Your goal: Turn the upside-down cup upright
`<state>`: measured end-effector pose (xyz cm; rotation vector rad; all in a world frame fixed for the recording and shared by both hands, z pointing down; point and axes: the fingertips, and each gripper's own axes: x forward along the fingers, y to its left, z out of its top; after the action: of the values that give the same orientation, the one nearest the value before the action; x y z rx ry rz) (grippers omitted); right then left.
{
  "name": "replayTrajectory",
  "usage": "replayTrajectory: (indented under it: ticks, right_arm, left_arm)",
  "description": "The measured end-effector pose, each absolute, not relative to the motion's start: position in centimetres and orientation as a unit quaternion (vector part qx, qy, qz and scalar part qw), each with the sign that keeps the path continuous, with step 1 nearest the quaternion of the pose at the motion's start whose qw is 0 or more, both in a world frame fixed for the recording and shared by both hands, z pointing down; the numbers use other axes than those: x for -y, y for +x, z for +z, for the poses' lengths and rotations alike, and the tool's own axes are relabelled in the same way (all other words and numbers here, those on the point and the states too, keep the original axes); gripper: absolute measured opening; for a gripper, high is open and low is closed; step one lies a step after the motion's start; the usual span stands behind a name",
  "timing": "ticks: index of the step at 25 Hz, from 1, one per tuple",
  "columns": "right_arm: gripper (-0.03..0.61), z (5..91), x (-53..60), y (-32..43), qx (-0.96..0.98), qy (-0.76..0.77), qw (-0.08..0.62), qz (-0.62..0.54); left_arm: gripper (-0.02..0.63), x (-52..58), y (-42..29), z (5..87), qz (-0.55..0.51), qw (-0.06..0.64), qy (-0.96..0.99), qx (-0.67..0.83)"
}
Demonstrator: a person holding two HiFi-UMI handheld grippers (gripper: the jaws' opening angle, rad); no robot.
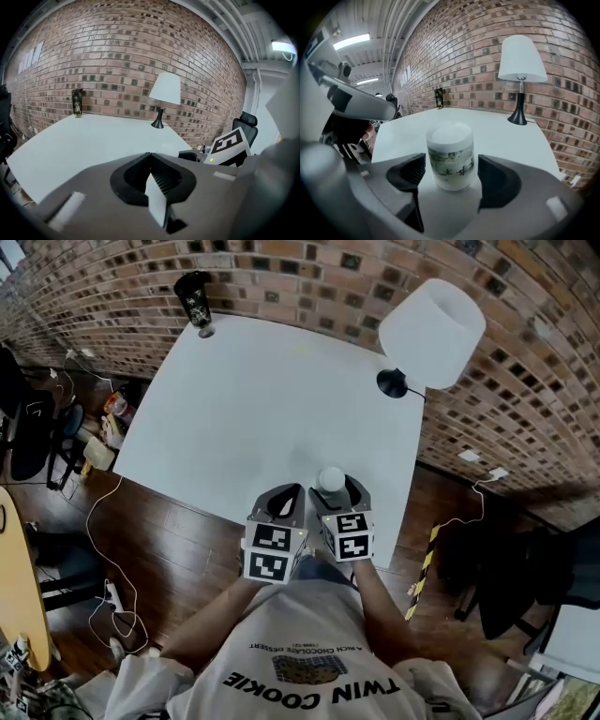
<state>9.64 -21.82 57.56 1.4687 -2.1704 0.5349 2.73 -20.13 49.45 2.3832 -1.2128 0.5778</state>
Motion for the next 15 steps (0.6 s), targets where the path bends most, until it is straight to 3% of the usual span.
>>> replayTrajectory:
  ticks: [4,6,15]
  right_arm:
    - [0.331,58.1,21.6,9.4,0.793,0.523,0.258,0.178]
    - [0.293,57.7,21.6,9.3,0.796,0.519,0.263,0.168]
    - [0.287,56.0,21.0,9.8,0.798,0.49,0.332,0.112]
  left_arm:
    - [0.006,20.7,2.4,49.6,0.208,0.204,0.851,0.438]
    - [0.006,20.9,2.5,49.6,0.206,0.203,0.851,0.437]
    - [0.006,20.5,2.8,49.3,0.204,0.198,0.855,0.434]
